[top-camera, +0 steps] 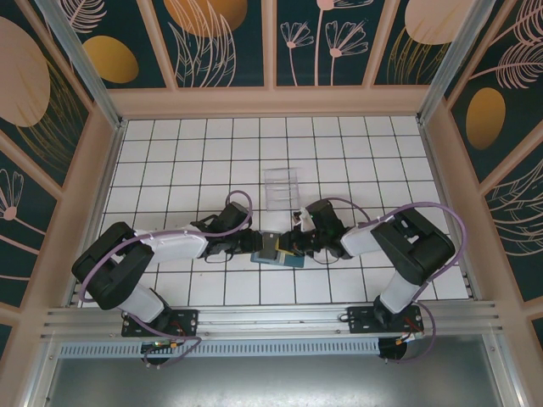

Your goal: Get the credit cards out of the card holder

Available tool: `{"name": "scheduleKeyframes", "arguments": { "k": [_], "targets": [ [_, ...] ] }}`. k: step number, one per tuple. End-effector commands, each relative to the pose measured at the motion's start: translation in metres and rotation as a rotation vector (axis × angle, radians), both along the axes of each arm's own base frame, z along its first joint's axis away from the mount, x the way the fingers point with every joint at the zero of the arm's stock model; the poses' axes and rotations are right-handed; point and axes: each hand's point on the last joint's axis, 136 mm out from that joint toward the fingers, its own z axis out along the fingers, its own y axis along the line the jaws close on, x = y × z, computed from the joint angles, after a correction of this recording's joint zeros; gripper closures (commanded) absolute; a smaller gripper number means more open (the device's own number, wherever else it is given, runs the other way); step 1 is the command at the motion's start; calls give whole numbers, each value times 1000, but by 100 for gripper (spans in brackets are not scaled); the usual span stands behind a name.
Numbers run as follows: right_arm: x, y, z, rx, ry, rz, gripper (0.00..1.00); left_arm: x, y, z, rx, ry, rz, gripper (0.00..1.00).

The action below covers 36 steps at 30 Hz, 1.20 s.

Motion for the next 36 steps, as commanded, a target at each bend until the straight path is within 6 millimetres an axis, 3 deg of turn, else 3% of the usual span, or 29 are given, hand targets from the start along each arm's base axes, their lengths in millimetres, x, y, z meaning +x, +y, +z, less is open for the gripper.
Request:
{"name": "scheduleKeyframes", "arguments": {
  "k": [1,11,36],
  "targets": [
    [-5,10,14,57,-33,27,84,-27,33,-44,155,129,17,64],
    [-4,8,14,30,-48,19,90,-27,35,-46,170,132,13,64],
    [-8,-16,-5,-107,-50,14,89,-33,46,-49,199,142,40,65]
  ]
}}
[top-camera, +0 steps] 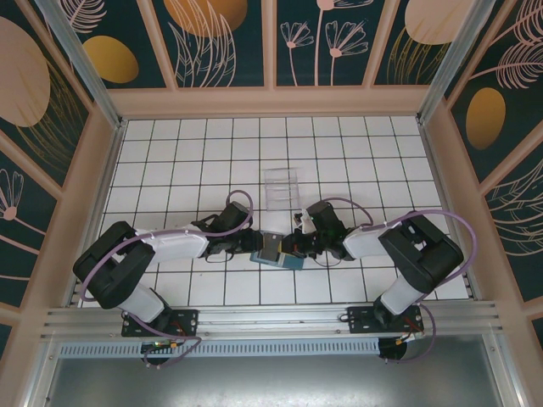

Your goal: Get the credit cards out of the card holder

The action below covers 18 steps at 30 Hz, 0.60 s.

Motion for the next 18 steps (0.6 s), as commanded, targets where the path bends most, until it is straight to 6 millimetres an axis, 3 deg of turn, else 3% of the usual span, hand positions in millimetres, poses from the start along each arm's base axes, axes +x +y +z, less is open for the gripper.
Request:
{"name": "scheduleKeyframes", "arguments": {
  "k": [1,18],
  "targets": [
    [-1,-7,-4,-39,-5,2,88,-35,46,-49,195,148,38,64],
    [-1,0,8,34,-10,3,86,-36,45,-50,183,151,36,64]
  ]
}}
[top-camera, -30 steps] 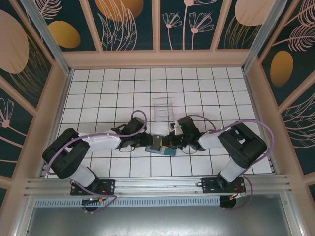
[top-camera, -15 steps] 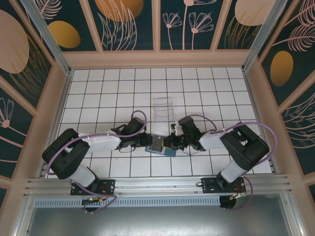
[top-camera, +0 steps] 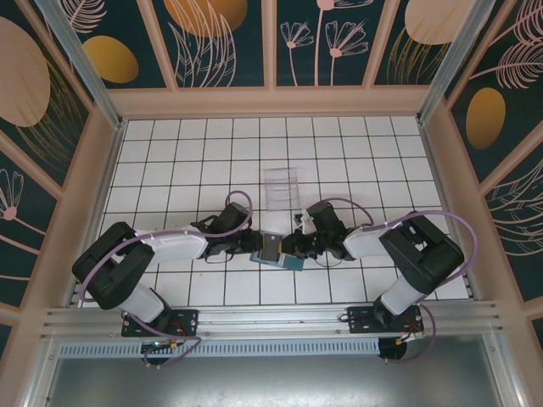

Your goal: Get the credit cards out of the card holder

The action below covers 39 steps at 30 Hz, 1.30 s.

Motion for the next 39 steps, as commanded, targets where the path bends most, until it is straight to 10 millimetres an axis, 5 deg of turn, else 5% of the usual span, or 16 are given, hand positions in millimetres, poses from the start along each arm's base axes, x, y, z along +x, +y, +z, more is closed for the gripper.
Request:
{"name": "scheduleKeyframes", "arguments": {
  "k": [1,13,23,39],
  "targets": [
    [0,0,7,31,-10,-6,88,-35,44,-50,193,156,30,64],
    [7,-2,1,-1,-15,-7,98,-43,45,-48,157,169,46,64],
    [14,3,-2,-34,-37,68,100,-29,45,-8,121,57,87,63],
    [8,7,0,-10,-24,109,100,-13,28,20,60,-3,70,50]
  ]
}}
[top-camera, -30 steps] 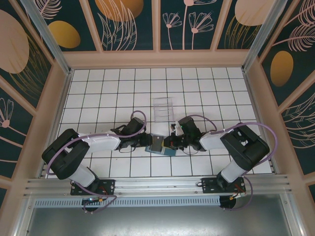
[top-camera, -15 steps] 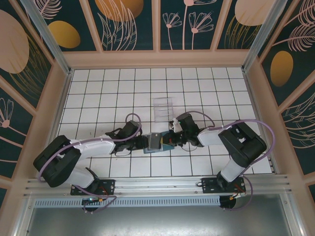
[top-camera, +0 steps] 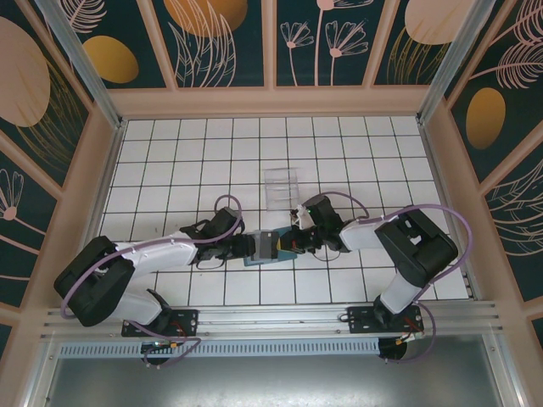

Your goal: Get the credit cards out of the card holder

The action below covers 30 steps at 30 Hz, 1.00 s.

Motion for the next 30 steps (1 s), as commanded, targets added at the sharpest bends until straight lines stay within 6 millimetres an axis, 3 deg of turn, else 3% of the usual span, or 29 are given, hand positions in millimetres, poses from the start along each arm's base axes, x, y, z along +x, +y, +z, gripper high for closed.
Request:
{"name": "scheduleKeyframes", "arguments": {
  "k": [1,7,13,19,24,26,30],
  "targets": [
    [-2,3,0,3,5,38,100,6,0,11,10,-31,6,50],
    [-4,6,3,10,-2,64,100,9,-6,19,-24,-51,5,43],
    [-5,13,5,17,-1,86,100,5,-9,4,-17,-12,-15,42],
    [-6,13,4,11,3,84,100,2,-3,-12,38,22,-21,45],
    [-5,12,3,7,3,77,100,-3,8,-28,123,61,-30,59],
    [-5,13,3,12,5,73,91,-4,8,-30,127,66,-37,60],
    [-4,14,0,24,13,58,84,-6,9,-34,137,76,-38,60]
  ]
}}
